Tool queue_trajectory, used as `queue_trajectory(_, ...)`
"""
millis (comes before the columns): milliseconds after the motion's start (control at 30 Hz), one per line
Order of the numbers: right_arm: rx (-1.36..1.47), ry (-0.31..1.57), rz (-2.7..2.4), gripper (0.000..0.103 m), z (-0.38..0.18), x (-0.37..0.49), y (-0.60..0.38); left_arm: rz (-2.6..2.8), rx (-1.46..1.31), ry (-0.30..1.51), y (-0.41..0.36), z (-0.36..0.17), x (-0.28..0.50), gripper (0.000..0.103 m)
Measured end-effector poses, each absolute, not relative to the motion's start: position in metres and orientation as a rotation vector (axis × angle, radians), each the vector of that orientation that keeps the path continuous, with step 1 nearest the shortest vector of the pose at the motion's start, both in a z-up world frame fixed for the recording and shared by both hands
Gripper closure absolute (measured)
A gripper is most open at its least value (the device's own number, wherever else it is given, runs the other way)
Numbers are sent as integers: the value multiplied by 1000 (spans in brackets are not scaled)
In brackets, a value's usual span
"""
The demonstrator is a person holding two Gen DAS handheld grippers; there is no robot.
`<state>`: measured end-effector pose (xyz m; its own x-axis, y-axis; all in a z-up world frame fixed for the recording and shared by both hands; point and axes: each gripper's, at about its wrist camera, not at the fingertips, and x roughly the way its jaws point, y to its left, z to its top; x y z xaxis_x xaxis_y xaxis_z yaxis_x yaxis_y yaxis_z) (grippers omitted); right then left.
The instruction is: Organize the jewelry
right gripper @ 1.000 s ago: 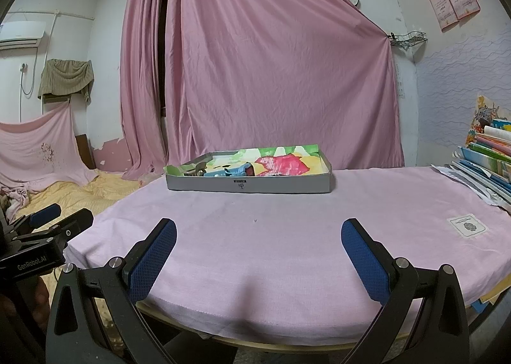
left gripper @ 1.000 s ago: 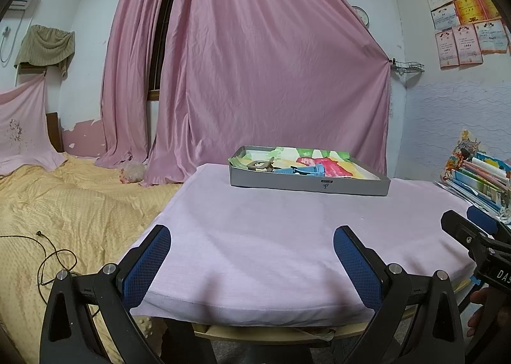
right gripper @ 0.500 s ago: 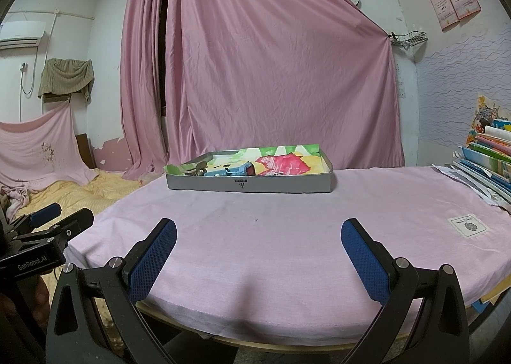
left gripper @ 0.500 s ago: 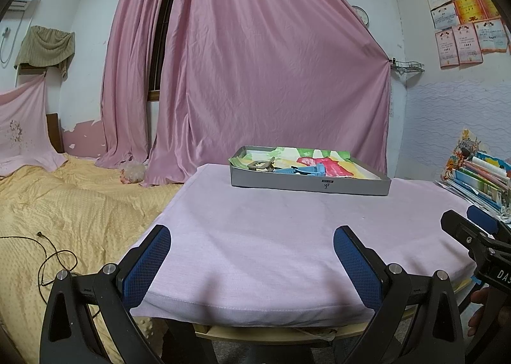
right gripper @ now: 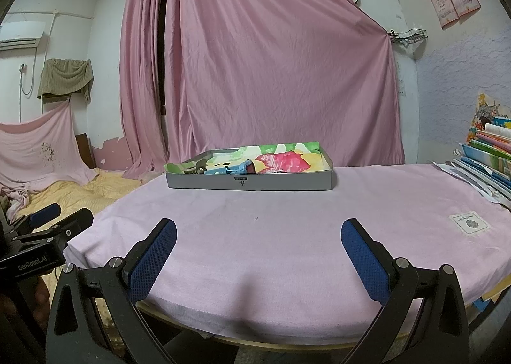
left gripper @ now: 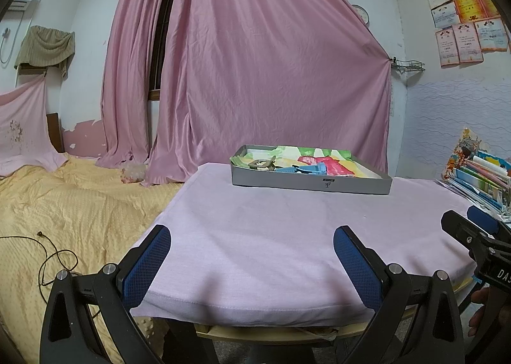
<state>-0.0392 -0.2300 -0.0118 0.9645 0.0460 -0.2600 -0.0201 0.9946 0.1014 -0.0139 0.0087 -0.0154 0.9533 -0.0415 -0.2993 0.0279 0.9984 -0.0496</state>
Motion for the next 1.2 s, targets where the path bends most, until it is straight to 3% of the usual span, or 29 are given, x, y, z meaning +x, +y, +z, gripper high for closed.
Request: queue_trajectory(1200,102,274,34,2,-14,-38,-228,-38,-47,320,8,-22,-15,1)
